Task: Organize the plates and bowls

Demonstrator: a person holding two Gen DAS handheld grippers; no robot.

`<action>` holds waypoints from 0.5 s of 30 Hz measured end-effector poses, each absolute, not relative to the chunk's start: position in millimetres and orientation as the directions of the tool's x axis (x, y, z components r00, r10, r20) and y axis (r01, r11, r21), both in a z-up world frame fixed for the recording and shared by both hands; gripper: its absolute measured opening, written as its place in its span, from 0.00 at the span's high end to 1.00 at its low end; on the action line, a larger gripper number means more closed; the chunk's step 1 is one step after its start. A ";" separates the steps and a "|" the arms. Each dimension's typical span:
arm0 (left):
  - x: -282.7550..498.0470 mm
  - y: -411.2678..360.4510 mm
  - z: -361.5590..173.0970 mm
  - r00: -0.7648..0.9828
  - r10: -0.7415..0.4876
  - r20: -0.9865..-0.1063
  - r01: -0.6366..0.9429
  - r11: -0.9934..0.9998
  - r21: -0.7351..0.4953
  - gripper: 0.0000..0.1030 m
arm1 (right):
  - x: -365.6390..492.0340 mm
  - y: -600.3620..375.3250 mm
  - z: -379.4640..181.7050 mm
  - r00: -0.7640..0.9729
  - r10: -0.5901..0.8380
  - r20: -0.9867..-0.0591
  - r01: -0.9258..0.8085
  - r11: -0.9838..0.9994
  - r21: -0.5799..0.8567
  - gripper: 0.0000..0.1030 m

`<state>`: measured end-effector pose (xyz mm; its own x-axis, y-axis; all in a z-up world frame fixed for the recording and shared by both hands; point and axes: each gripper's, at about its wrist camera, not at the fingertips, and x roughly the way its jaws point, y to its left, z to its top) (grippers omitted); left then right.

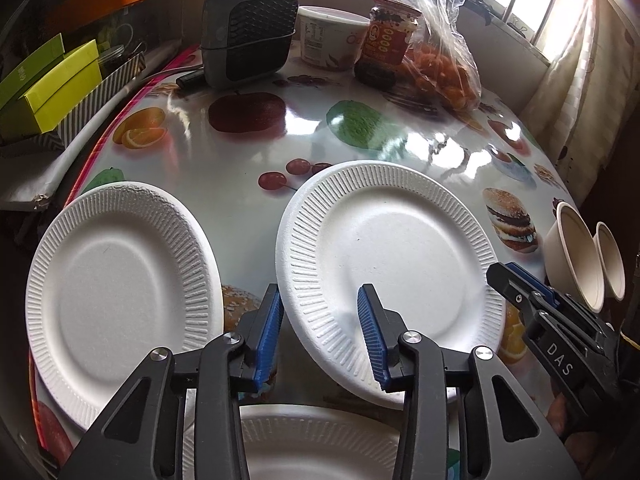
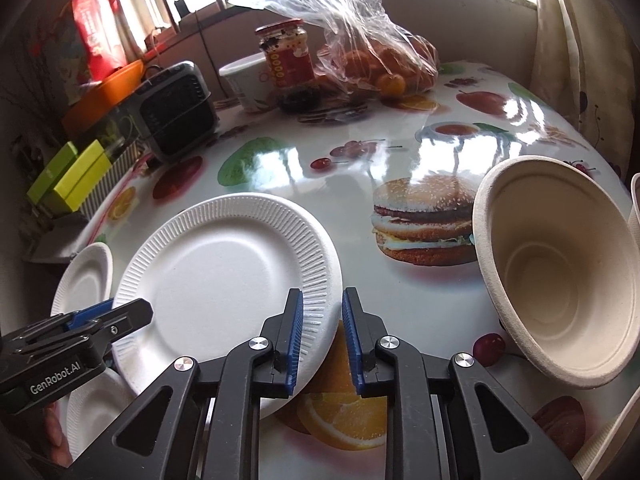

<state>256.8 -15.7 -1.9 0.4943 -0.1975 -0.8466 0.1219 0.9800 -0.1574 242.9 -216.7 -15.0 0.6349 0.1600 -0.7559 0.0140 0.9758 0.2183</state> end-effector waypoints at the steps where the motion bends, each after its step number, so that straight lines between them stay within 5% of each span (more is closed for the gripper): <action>1: 256.8 -16.3 -1.3 0.495 -0.198 -0.846 0.124 0.980 -0.156 0.61 | 242.7 -216.9 -14.9 0.637 0.161 -0.754 0.015 0.975 0.221 0.81; 12: 257.5 -18.1 -4.6 0.492 -0.176 -0.853 0.119 0.984 -0.134 0.61 | 241.1 -222.6 -14.1 0.645 0.157 -0.748 0.033 0.972 0.232 0.84; 15: 259.1 -16.0 -6.2 0.488 -0.166 -0.857 0.111 0.986 -0.127 0.61 | 243.0 -224.7 -16.5 0.637 0.160 -0.754 0.044 0.969 0.242 0.72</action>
